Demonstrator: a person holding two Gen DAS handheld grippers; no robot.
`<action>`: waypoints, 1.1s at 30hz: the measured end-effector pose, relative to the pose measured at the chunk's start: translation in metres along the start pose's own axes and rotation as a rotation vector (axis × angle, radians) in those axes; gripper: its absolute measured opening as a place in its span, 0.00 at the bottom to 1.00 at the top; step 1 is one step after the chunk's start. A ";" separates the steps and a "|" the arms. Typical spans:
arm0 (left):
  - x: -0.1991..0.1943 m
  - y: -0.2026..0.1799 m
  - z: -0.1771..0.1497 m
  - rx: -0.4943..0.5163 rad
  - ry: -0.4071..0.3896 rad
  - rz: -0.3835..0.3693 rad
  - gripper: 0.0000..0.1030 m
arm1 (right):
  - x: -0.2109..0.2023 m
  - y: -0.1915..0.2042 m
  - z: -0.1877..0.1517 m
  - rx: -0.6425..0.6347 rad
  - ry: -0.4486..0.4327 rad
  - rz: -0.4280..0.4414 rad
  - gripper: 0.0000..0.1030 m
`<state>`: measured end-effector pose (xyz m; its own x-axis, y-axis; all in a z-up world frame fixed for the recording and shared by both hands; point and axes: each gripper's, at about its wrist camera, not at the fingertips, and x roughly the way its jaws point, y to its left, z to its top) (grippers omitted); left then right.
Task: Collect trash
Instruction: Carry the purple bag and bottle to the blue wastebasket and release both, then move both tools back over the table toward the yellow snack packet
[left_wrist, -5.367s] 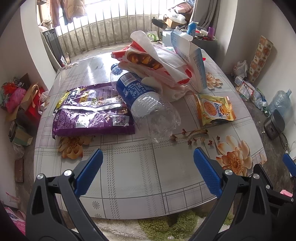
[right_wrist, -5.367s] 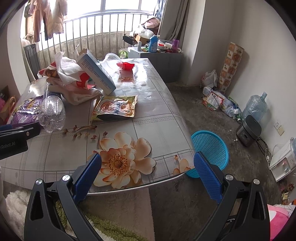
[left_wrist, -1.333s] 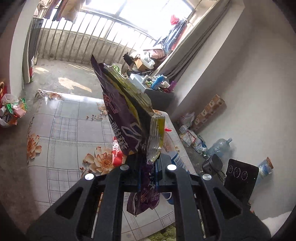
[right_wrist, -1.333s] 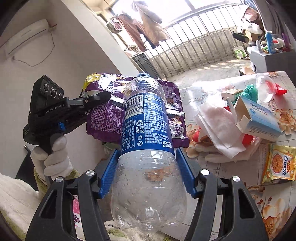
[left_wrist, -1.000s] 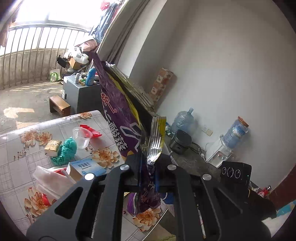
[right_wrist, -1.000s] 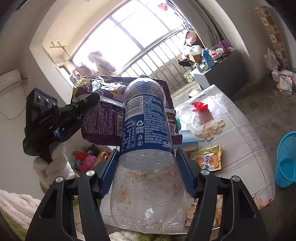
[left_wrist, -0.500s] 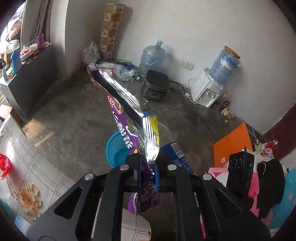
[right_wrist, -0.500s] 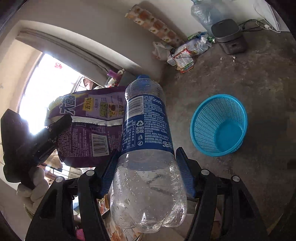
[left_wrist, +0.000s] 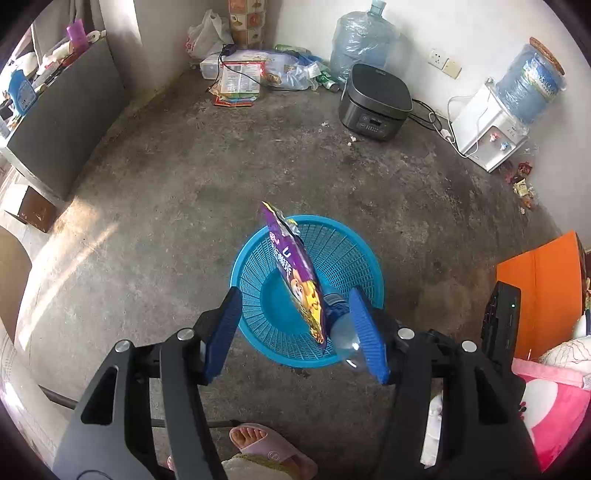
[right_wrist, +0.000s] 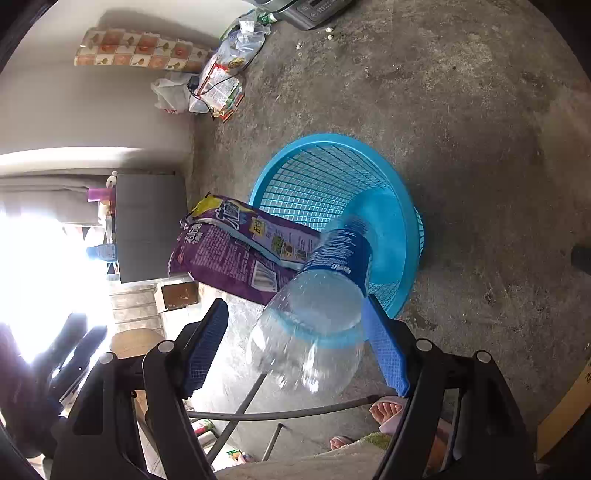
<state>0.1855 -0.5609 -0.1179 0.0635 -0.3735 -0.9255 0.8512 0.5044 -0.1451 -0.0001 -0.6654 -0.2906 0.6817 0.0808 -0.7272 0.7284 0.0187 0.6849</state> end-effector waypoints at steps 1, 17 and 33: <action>-0.008 -0.001 -0.001 0.004 -0.018 -0.004 0.62 | 0.000 0.001 -0.001 -0.005 -0.002 -0.005 0.71; -0.284 0.020 -0.110 -0.006 -0.465 -0.048 0.88 | -0.145 0.108 -0.138 -0.578 -0.435 -0.049 0.87; -0.443 0.160 -0.379 -0.434 -0.760 0.157 0.91 | -0.245 0.209 -0.299 -1.081 -0.757 0.040 0.94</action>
<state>0.0961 -0.0189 0.1365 0.6230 -0.6133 -0.4856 0.5411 0.7862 -0.2987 -0.0350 -0.3834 0.0444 0.8284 -0.4668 -0.3097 0.5254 0.8391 0.1407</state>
